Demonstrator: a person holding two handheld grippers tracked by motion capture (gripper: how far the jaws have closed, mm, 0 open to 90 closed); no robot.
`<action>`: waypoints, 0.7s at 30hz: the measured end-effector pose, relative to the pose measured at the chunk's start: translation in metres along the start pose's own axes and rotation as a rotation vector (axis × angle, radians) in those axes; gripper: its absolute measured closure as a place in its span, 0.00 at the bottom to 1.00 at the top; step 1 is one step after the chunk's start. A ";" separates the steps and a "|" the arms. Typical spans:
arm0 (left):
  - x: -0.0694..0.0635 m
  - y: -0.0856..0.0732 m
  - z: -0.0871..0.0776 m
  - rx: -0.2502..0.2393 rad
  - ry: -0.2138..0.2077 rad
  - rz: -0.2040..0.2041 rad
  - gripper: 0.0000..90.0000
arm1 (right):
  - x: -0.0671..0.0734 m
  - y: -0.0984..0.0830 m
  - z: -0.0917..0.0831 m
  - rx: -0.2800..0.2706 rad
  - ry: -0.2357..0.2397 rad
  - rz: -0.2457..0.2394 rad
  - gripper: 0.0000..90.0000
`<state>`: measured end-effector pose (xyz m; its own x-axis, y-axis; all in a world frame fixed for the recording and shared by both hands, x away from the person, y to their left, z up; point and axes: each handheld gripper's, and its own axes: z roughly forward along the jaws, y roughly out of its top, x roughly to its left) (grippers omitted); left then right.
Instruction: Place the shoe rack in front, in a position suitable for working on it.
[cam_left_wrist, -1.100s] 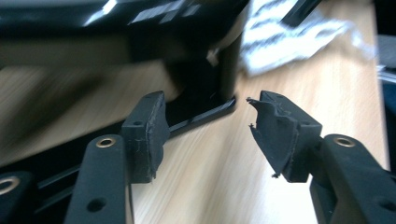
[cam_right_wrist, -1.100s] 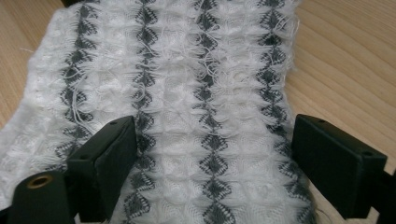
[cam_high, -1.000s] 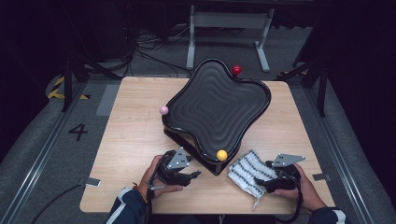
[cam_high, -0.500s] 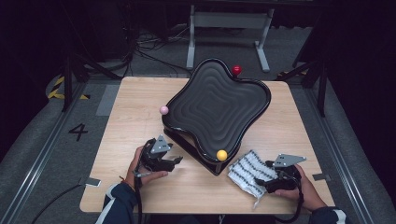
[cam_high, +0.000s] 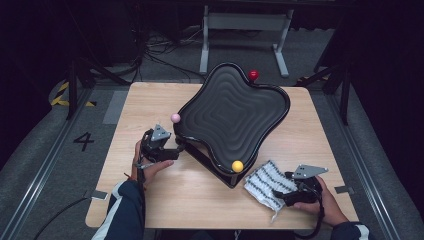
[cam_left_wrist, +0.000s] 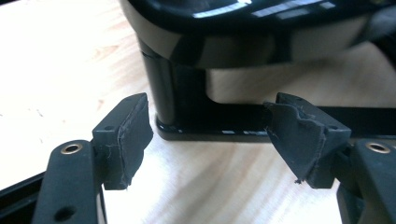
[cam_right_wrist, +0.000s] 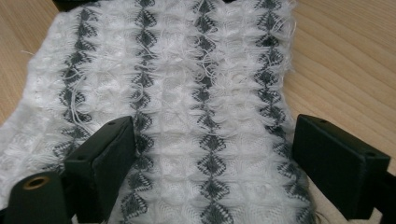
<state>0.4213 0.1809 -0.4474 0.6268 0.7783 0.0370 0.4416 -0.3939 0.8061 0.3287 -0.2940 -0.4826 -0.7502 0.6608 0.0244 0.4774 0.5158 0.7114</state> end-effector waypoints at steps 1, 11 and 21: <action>0.000 0.001 0.001 -0.002 0.014 0.017 0.35 | 0.000 0.000 0.000 0.001 -0.001 -0.001 0.16; 0.000 0.016 0.015 0.017 0.060 0.021 0.49 | 0.000 -0.002 0.000 -0.011 0.000 -0.003 0.16; 0.009 0.011 0.014 0.006 0.082 -0.005 0.82 | 0.000 -0.002 0.000 -0.018 0.003 -0.001 0.16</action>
<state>0.4410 0.1767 -0.4463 0.5702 0.8175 0.0810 0.4489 -0.3926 0.8027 0.3275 -0.2955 -0.4843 -0.7520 0.6587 0.0258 0.4684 0.5064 0.7239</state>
